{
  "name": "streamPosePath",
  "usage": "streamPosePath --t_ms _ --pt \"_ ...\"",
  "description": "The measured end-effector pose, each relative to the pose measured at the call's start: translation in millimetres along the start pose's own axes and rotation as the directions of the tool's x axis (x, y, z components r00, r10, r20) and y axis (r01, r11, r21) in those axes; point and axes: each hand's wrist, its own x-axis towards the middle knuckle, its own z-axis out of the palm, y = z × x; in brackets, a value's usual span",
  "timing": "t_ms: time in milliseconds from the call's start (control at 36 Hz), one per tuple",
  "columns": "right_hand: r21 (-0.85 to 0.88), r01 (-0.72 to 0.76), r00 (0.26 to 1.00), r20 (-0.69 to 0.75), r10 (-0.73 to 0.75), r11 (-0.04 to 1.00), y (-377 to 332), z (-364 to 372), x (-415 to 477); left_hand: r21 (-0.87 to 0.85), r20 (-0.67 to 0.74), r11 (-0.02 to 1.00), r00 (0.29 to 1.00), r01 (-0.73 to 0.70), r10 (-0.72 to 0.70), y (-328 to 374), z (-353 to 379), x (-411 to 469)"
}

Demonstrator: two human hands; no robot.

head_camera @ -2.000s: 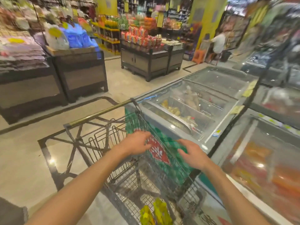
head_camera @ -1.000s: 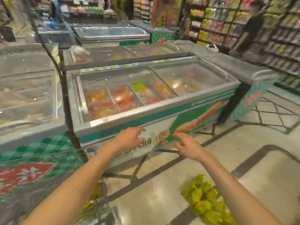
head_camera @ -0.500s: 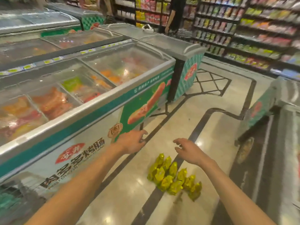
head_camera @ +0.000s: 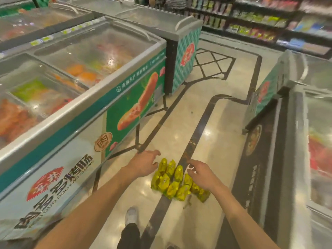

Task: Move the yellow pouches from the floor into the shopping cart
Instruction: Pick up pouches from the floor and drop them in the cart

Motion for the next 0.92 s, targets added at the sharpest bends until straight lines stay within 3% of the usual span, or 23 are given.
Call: streamPosePath --t_ms 194,583,917 --pt "0.099 -0.101 0.995 0.020 0.100 0.990 -1 26 53 -0.031 0.075 0.999 0.997 -0.030 0.033 -33 17 59" --pt "0.083 -0.334 0.938 0.123 0.323 0.939 3 114 205 -0.079 0.310 0.996 0.949 -0.035 0.058 -150 66 200" --pt "0.026 -0.357 0.908 0.245 0.340 0.934 74 228 292 -0.061 0.470 0.997 0.883 0.041 -0.007 -205 207 275"
